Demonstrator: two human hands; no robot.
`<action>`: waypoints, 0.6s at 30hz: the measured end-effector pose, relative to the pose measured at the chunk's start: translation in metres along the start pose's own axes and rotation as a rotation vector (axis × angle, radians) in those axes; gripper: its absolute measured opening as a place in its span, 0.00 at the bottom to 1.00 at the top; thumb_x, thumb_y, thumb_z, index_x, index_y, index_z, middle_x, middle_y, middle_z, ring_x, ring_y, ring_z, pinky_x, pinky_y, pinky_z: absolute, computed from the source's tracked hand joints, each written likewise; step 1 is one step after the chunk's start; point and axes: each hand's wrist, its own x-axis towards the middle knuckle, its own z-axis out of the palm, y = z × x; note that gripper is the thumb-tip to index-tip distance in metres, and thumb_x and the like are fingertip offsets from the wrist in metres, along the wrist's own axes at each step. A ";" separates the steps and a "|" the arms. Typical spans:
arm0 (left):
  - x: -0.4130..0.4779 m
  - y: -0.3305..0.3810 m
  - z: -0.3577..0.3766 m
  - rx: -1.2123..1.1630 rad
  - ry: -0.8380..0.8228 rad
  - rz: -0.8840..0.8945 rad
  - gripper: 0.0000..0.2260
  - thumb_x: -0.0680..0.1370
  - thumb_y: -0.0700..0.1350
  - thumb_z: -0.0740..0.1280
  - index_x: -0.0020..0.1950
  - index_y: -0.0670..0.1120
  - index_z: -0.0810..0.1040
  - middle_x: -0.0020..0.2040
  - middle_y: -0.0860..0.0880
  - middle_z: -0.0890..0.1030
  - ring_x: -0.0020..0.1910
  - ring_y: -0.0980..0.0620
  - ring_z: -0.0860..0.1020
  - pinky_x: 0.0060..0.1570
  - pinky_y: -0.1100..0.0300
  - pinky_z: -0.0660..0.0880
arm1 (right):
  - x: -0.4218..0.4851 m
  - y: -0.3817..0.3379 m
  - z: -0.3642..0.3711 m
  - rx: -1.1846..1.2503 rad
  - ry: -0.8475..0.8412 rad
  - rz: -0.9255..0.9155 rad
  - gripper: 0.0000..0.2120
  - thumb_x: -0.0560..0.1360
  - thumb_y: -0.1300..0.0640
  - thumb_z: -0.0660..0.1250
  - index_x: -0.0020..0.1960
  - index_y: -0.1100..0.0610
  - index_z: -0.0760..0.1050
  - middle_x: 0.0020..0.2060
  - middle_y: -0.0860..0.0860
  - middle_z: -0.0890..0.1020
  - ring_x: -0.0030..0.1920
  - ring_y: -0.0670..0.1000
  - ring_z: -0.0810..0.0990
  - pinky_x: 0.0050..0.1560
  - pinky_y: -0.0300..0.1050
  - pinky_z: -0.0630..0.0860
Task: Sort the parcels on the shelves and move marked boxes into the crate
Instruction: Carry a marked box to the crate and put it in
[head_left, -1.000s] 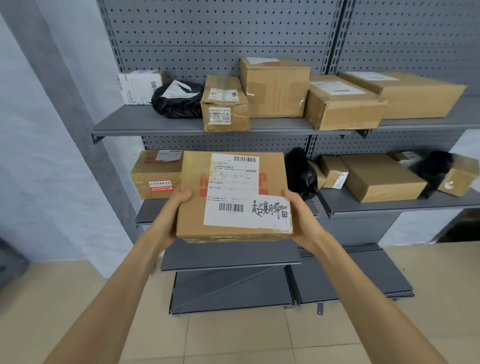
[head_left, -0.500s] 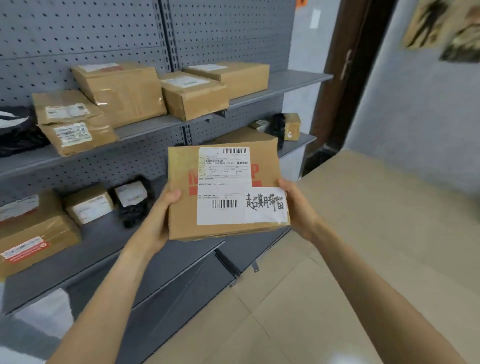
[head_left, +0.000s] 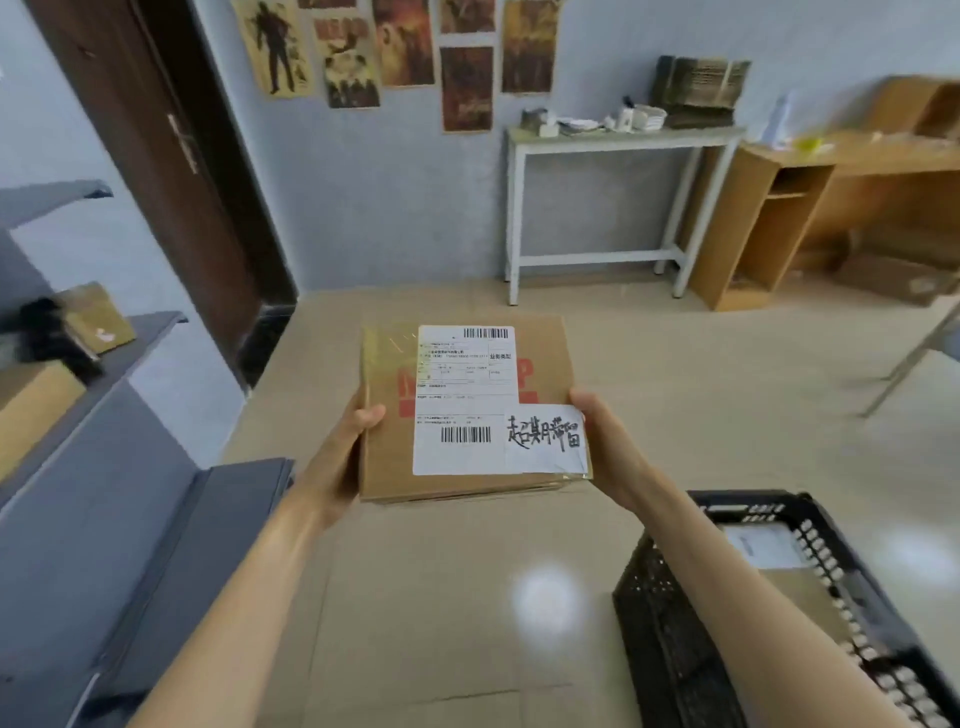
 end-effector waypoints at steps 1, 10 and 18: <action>0.020 -0.007 0.028 0.019 -0.045 -0.028 0.27 0.70 0.58 0.67 0.68 0.52 0.73 0.60 0.48 0.81 0.56 0.50 0.81 0.43 0.61 0.79 | -0.011 0.002 -0.031 0.023 0.054 -0.002 0.38 0.67 0.34 0.63 0.68 0.57 0.72 0.61 0.63 0.79 0.61 0.65 0.77 0.65 0.64 0.67; 0.157 -0.120 0.293 0.184 -0.443 -0.290 0.30 0.67 0.61 0.69 0.68 0.53 0.72 0.62 0.48 0.80 0.61 0.47 0.78 0.57 0.47 0.78 | -0.144 0.035 -0.286 0.126 0.521 0.108 0.34 0.65 0.32 0.65 0.56 0.61 0.75 0.52 0.70 0.76 0.55 0.65 0.74 0.56 0.55 0.72; 0.160 -0.260 0.428 0.246 -0.557 -0.605 0.33 0.64 0.57 0.73 0.68 0.59 0.68 0.57 0.50 0.82 0.51 0.51 0.83 0.39 0.54 0.81 | -0.233 0.108 -0.397 0.194 0.798 0.287 0.22 0.80 0.42 0.54 0.47 0.58 0.79 0.37 0.55 0.86 0.33 0.51 0.85 0.33 0.39 0.79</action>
